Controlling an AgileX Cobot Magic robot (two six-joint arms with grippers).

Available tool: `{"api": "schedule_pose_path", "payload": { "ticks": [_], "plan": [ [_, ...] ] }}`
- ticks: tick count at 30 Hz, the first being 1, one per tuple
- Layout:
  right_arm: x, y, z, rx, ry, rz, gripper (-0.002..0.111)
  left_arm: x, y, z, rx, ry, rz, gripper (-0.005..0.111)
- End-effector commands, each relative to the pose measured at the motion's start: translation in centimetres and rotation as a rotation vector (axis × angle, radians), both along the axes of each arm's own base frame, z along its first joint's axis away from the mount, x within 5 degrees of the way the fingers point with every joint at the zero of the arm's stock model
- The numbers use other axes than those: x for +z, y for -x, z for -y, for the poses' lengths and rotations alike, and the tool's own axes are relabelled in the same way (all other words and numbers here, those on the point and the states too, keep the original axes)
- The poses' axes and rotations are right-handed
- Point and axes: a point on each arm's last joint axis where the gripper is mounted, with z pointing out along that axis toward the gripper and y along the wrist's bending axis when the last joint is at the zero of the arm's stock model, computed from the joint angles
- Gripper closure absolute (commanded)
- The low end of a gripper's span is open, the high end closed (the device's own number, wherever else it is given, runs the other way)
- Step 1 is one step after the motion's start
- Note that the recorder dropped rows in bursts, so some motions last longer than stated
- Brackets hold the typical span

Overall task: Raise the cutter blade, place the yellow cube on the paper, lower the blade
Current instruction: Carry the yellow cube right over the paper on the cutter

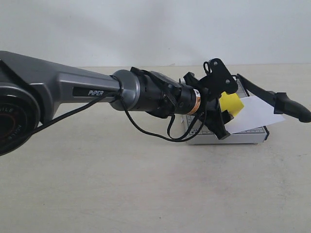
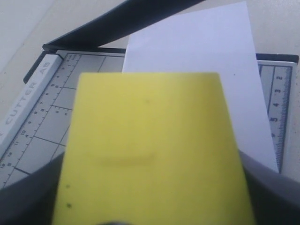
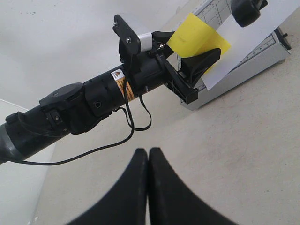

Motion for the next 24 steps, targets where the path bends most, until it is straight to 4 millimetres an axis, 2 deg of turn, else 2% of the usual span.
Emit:
{"api": "schedule_pose_path", "payload": {
  "ticks": [1, 10, 20, 24],
  "plan": [
    [0.0, 0.0, 0.0, 0.001, 0.004, 0.009, 0.108, -0.3, 0.0, 0.1, 0.019, 0.038, -0.047, 0.04],
    [0.0, 0.0, 0.0, 0.001, 0.004, 0.009, 0.108, 0.9, -0.4, 0.5, 0.019, 0.066, -0.021, 0.039],
    [0.0, 0.0, 0.0, 0.002, 0.007, 0.011, 0.108, 1.3, -0.4, 0.5, 0.047, 0.098, -0.052, 0.039],
    [0.0, 0.0, 0.0, 0.002, 0.007, 0.011, 0.108, 1.9, -0.3, 0.6, 0.045, 0.113, -0.052, 0.03]
  ]
}}
